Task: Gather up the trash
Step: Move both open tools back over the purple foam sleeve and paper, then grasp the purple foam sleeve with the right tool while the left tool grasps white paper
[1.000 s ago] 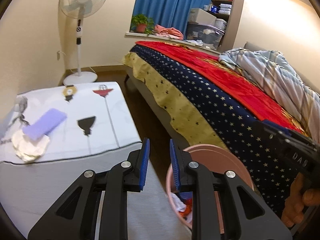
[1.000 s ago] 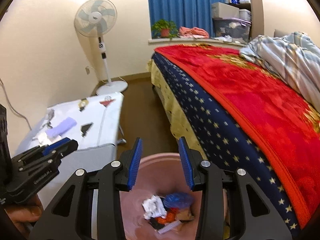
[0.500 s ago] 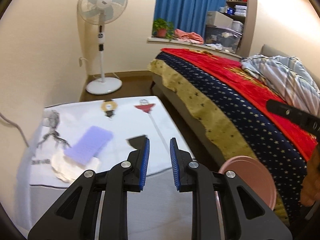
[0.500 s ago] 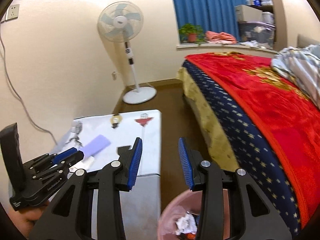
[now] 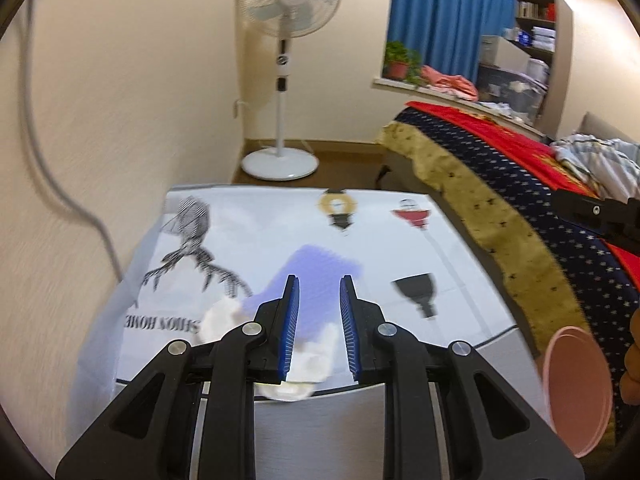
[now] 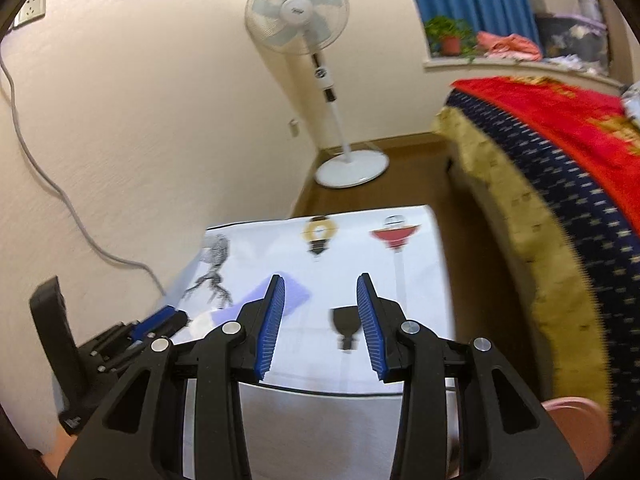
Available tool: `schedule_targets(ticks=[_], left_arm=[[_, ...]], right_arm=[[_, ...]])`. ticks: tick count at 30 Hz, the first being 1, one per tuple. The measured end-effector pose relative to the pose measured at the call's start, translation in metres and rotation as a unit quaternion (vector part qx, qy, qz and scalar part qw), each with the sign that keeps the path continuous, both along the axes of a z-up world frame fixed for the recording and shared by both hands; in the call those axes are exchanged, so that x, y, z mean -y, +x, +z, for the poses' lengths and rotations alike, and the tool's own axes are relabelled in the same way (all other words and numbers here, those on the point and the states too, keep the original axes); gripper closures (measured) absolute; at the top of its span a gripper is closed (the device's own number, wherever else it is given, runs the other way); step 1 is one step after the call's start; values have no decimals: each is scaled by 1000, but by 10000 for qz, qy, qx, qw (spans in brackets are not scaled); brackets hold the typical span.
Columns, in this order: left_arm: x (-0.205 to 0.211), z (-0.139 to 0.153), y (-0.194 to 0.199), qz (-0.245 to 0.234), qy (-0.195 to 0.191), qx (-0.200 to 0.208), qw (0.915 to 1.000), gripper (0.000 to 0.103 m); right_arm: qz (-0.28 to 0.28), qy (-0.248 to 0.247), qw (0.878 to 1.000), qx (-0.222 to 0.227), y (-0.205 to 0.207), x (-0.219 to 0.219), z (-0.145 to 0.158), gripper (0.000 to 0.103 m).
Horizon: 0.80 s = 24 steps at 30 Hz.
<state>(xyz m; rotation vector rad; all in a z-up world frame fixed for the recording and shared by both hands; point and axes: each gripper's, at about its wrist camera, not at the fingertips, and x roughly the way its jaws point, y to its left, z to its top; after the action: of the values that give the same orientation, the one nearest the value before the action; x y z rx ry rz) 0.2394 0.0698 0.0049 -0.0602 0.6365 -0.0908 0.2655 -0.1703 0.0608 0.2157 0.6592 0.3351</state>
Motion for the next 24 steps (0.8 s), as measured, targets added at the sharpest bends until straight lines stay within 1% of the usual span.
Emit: schedule_targets(ticks=[4, 8, 12, 15, 17, 18, 19, 20, 22, 24], left_arm=[[-22, -21, 6, 201, -35, -128, 9997, 82], [-41, -38, 10, 367, -53, -256, 9990, 82], [-61, -51, 17, 620, -224, -332, 9973, 82], [-73, -61, 23, 803, -330, -398, 9954, 82], [-78, -68, 28, 880, -409, -460, 9942, 82], [-79, -72, 31, 897, -414, -491, 9939, 82], [-80, -75, 33, 897, -422, -524, 9937, 79], [-80, -78, 36, 897, -410, -559, 9936, 69], [-82, -81, 38, 990, -346, -532, 9931, 58], [-87, -84, 42, 1068, -513, -551, 9914, 58]], right_arm=[[210, 118, 9996, -158, 19, -29, -24, 65], [404, 181, 9982, -409, 36, -57, -54, 65], [664, 248, 9947, -747, 50, -85, -85, 64], [833, 323, 9912, -974, 58, -103, -102, 64], [946, 483, 9865, -1248, 65, -112, -115, 61], [978, 583, 9838, -1388, 69, -115, -122, 54], [988, 637, 9823, -1455, 70, -117, -125, 51], [992, 658, 9811, -1527, 72, -120, -131, 51], [1000, 690, 9793, -1616, 75, -123, -137, 51], [1020, 753, 9773, -1700, 78, -124, -143, 51]])
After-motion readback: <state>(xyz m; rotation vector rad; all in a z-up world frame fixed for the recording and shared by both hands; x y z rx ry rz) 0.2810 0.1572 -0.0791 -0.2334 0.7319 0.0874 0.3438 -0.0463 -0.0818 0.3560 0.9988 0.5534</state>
